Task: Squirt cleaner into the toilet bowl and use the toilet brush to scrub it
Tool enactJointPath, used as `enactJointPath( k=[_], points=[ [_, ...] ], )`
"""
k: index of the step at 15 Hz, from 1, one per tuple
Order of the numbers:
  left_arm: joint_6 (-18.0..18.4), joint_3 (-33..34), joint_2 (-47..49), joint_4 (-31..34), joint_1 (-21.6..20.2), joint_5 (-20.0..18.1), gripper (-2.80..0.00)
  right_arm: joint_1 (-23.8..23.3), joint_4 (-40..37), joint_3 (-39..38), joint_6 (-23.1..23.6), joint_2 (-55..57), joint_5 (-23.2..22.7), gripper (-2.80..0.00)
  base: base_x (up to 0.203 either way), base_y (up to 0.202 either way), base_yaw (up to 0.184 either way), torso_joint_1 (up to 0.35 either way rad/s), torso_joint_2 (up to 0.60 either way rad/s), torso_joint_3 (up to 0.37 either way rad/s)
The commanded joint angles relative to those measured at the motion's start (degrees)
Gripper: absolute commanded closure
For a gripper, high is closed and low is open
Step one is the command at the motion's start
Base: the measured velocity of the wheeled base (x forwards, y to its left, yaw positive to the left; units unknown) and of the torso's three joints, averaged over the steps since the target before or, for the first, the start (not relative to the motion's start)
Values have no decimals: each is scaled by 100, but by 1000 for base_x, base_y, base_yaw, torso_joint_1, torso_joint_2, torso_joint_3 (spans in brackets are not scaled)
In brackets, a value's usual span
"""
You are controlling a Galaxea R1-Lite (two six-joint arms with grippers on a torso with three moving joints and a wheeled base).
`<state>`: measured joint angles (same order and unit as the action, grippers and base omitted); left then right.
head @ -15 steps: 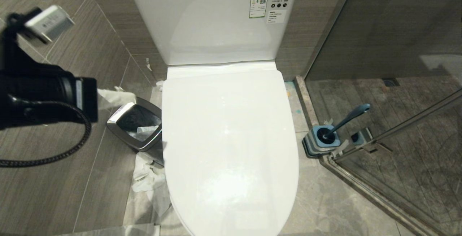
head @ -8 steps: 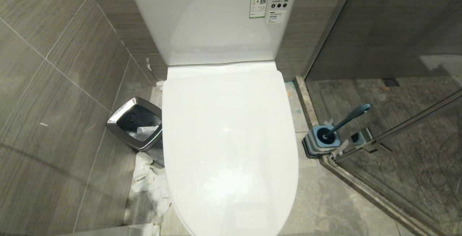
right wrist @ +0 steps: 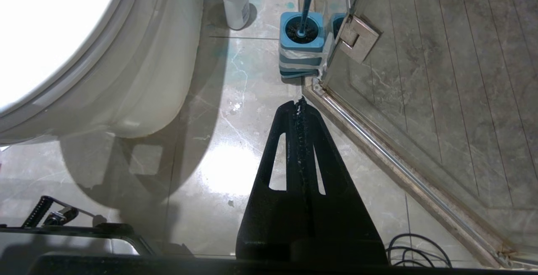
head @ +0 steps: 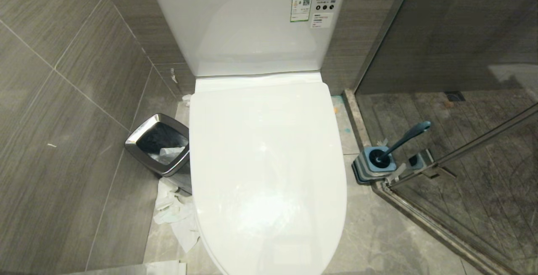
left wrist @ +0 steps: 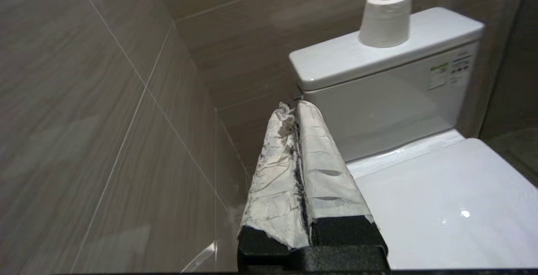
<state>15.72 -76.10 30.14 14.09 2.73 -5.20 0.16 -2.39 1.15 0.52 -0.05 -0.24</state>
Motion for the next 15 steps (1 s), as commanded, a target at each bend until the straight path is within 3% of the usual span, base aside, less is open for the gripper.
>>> enactJointPath(
  k=[1, 5, 9, 12, 15],
  points=[
    [-44, 110, -955, 484, -179, -132, 0, 2, 2, 0, 1, 5, -2, 0, 0, 0, 0, 0, 0, 0],
    [-57, 377, -1778, 1320, -380, -141, 0, 2, 1, 0, 1, 5, -2, 0, 0, 0, 0, 0, 0, 0],
    [-21, 673, -2039, 1381, -353, -112, 0, 2, 2, 0, 1, 5, -2, 0, 0, 0, 0, 0, 0, 0],
    [12, 1347, -2872, 1654, -314, -108, 0, 2, 2, 0, 1, 5, -2, 0, 0, 0, 0, 0, 0, 0],
    [23, 2009, -3014, 1963, -286, 66, 0, 2, 2, 0, 1, 5, -2, 0, 0, 0, 0, 0, 0, 0]
  ],
)
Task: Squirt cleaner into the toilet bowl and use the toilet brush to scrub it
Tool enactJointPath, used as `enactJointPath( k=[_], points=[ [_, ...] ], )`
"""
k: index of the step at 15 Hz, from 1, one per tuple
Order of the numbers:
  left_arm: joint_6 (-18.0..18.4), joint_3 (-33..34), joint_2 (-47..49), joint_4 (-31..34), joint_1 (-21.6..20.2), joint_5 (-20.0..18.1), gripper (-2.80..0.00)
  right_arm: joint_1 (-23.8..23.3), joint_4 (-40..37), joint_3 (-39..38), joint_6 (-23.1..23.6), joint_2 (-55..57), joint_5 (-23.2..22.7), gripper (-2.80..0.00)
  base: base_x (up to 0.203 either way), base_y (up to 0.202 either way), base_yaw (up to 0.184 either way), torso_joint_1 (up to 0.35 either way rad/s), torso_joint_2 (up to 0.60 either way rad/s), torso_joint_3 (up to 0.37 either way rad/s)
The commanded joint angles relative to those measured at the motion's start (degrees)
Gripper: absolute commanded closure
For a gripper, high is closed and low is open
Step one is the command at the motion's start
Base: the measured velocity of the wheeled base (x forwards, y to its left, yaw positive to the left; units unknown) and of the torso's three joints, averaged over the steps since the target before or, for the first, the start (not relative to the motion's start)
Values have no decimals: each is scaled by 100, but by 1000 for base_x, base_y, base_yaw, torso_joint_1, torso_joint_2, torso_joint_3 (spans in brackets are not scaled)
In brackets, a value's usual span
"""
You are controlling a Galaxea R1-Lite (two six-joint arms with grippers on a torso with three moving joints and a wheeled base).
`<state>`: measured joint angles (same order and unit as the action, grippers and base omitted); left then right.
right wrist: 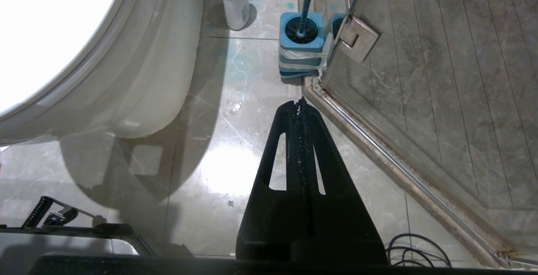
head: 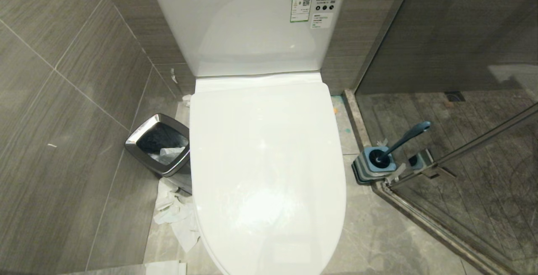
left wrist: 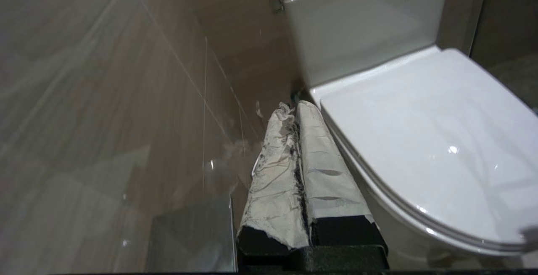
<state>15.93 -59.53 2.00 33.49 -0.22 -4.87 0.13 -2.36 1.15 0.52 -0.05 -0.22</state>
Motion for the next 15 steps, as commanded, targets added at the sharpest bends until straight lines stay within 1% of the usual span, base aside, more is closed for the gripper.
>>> enactJointPath(
  k=[1, 2, 3, 4, 8, 9, 10, 11, 12, 15],
  points=[
    [-18, 703, -200, -7, 10, 60, 0, 4, -1, 0, 1, 5, -4, 0, 0, 0, 0, 0, 0, 0],
    [-44, 1116, -200, -115, 11, 79, 0, 4, -1, 0, 1, 5, -4, 0, 0, 0, 0, 0, 0, 0],
    [-63, 1608, -200, -369, 10, 91, 0, 2, -1, 0, 1, 5, -4, 0, 0, 0, 0, 0, 0, 0],
    [-72, 2109, -200, -787, 10, 95, 0, 4, -1, 0, 1, 5, -4, 0, 0, 0, 0, 0, 0, 0],
    [-96, 4502, -200, -3682, 12, 100, 0, 4, -1, 0, 1, 5, -4, 0, 0, 0, 0, 0, 0, 0],
    [-97, 5119, -200, -4351, 13, 104, 0, 4, -1, 0, 1, 5, -4, 0, 0, 0, 0, 0, 0, 0],
    [-102, 5622, -200, -4850, 13, 106, 0, 4, -1, 0, 1, 5, -4, 0, 0, 0, 0, 0, 0, 0],
    [-124, 5924, -200, -5020, 13, 123, 0, -4, -1, 0, 1, 5, -4, 0, 0, 0, 0, 0, 0, 0],
    [-156, 5991, -200, -4847, 13, 122, 0, 4, -1, 0, 1, 5, -4, 0, 0, 0, 0, 0, 0, 0],
    [-233, 5945, -198, -3465, 13, 131, 0, 4, -1, 0, 1, 5, -4, 0, 0, 0, 0, 0, 0, 0]
  ],
)
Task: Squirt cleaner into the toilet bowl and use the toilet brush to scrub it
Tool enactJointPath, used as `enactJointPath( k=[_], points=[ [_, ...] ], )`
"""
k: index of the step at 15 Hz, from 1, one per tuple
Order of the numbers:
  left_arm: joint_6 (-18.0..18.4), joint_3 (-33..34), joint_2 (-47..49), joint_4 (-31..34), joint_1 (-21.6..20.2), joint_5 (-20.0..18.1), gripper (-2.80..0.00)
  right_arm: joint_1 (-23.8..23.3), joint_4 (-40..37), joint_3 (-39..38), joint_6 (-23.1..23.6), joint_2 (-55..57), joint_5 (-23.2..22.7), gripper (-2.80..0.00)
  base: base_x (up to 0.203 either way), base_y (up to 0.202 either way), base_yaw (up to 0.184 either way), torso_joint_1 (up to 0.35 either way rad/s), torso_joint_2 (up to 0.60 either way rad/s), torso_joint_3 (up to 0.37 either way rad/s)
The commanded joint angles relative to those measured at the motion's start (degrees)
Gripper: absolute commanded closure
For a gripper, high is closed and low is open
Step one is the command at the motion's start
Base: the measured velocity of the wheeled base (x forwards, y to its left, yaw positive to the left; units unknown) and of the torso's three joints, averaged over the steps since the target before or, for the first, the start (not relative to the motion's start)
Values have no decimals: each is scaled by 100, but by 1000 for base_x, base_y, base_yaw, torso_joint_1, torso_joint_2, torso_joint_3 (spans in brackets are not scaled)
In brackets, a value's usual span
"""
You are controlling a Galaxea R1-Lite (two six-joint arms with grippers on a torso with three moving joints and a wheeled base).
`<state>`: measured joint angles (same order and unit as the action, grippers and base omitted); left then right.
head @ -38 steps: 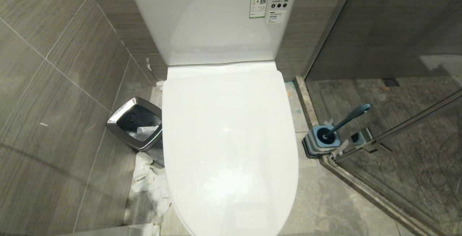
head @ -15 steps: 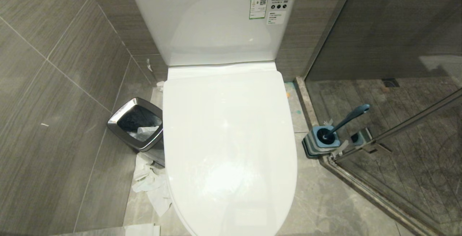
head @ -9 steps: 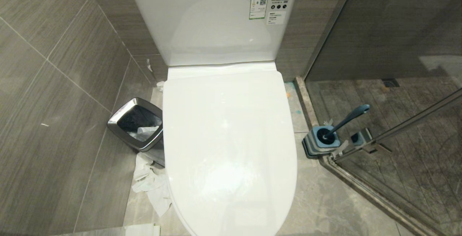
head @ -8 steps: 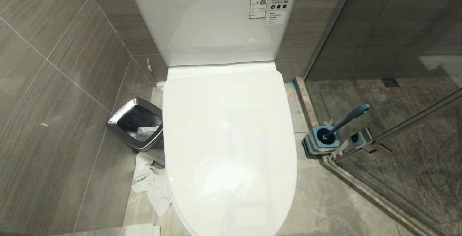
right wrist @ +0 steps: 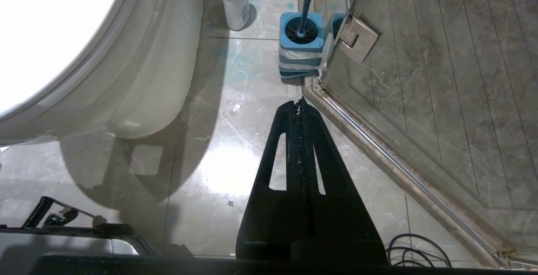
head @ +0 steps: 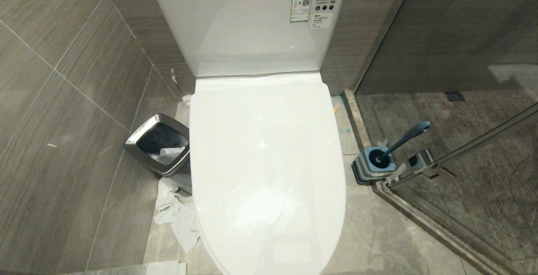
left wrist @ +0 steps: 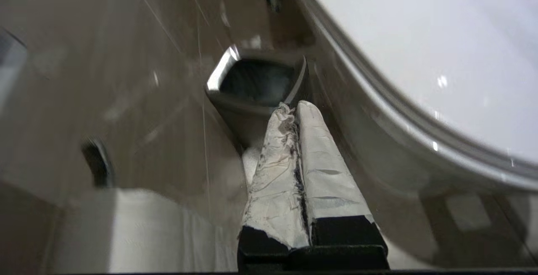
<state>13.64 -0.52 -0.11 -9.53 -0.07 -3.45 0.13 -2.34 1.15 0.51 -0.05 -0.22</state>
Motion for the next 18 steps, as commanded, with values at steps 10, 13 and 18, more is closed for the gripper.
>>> enactJointPath(
  k=[10, 13, 18],
  points=[
    [-1364, 44, 11, 953, -1, 363, 0, 4, -3, 0, 2, 5, -4, 0, 0, 0, 0, 0, 0, 0],
    [-1364, 46, 11, 953, -1, 363, 0, 4, -3, 0, 2, 5, -4, 0, 0, 0, 0, 0, 0, 0],
    [-1364, 44, 11, 953, -1, 363, 0, -5, -3, 0, 2, 5, -4, 0, 0, 0, 0, 0, 0, 0]
  ],
)
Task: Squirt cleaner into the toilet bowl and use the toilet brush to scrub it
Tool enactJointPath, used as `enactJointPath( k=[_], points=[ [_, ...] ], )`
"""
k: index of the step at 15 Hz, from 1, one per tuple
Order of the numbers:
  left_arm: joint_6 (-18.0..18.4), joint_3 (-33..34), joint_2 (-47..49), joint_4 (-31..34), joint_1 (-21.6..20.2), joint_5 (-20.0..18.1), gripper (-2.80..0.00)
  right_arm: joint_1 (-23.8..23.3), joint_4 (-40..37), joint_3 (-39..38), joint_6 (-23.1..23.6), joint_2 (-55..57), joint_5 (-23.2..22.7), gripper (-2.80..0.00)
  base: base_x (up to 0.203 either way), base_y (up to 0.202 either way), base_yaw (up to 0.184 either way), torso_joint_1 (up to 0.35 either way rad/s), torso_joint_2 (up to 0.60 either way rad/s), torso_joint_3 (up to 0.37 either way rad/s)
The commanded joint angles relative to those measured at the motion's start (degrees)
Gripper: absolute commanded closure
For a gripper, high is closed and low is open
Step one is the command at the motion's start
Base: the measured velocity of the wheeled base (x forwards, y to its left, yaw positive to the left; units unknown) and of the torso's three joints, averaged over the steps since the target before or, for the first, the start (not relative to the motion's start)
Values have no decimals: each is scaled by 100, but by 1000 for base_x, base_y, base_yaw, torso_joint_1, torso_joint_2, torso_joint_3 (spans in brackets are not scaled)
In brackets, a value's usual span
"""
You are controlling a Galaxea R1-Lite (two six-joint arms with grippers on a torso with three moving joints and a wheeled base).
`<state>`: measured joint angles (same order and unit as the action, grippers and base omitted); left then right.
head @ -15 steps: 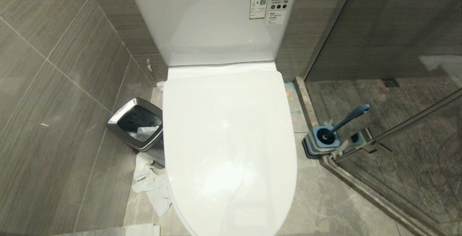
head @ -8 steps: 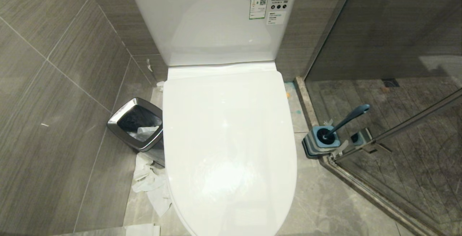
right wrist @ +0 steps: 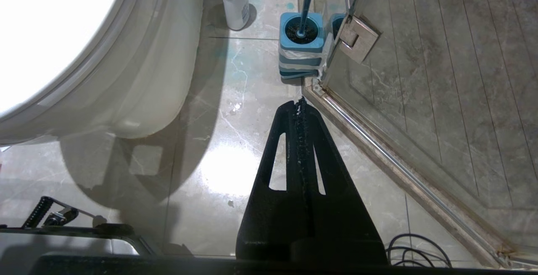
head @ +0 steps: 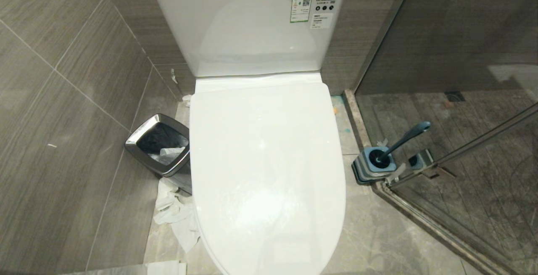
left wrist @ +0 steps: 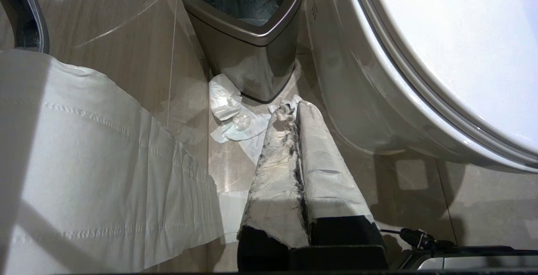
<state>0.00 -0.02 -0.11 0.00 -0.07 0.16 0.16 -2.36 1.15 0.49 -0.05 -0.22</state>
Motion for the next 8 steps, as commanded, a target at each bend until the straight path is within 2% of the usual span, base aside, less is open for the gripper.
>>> enactJointPath(
  k=[1, 8],
  points=[
    [0, 0, 11, 0, -1, 2, 0, 2, -1, 0, 4, 5, -4, 0, 0, 0, 0, 0, 0, 0],
    [0, 2, 11, 0, -1, 2, 0, 2, 61, -18, -49, 5, 57, 0, 0, 0, 0, 0, 0, 0]
  ],
)
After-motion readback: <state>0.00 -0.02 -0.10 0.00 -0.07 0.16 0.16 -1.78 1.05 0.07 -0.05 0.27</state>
